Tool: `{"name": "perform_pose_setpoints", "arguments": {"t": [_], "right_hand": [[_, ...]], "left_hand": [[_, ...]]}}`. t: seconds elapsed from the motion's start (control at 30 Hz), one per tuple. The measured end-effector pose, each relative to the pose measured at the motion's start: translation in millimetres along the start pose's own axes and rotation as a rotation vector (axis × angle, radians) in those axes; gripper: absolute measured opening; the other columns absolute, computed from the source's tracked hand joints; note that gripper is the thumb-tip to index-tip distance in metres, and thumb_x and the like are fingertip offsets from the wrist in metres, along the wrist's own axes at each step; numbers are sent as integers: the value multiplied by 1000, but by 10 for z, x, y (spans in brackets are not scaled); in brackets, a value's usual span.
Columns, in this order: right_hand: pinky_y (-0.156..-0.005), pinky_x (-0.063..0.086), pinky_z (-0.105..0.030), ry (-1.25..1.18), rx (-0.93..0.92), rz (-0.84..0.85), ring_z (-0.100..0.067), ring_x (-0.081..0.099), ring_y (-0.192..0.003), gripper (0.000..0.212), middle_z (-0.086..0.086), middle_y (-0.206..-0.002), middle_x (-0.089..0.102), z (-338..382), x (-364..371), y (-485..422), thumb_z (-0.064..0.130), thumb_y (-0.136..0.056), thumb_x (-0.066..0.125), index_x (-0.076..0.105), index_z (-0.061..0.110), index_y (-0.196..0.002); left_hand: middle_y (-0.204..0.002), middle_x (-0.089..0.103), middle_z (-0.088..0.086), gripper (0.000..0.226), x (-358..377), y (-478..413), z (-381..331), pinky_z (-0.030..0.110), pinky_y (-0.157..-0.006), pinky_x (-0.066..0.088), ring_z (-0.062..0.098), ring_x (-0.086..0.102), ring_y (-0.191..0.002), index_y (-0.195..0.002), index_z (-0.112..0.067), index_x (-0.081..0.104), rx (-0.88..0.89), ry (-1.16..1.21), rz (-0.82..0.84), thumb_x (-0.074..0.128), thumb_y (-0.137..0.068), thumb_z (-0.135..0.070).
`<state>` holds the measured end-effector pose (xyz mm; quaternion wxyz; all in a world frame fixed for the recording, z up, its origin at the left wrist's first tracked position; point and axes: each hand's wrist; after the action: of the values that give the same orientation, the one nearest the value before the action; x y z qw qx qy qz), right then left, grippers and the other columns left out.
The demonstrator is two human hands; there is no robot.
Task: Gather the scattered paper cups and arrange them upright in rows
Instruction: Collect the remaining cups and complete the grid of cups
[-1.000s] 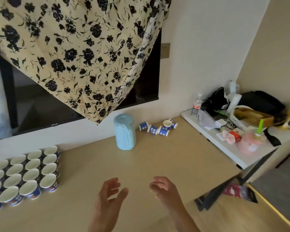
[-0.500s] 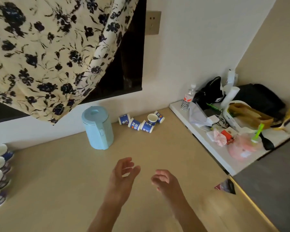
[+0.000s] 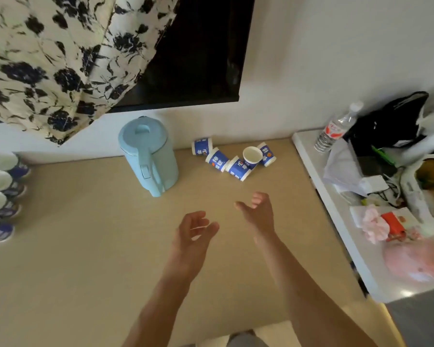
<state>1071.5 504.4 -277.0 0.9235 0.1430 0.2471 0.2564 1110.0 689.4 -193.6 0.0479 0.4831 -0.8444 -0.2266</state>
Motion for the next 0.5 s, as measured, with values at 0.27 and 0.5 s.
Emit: {"name": "perform_pose_setpoints", "arguments": {"t": [0.27,0.5], "right_hand": [[-102,46,-44,647,-398,125,-31,48,-129,72,-11,-142,48,122,336,-1175,23,-83,77,42,8,-143],[-95,47,-43,998,-630,43,-30,46,-133,78,-11,-145,45,6,566,-1544,26,-87,71,31,8,-152]], "left_hand": [[-109,69,-3,24,409,-213,55,29,-82,50,12,66,-100,-110,-32,65,-72,76,-161,76,-89,-27],[-106,71,-3,20,402,-182,194,26,-77,48,13,67,-97,-106,-30,67,-105,77,-261,74,-90,-23]]}}
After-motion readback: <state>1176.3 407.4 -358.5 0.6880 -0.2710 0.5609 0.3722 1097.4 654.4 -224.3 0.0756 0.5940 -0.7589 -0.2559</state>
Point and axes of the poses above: each hand's wrist, its own y-axis away from the middle knuckle, its own x-axis out of the palm, z = x × y
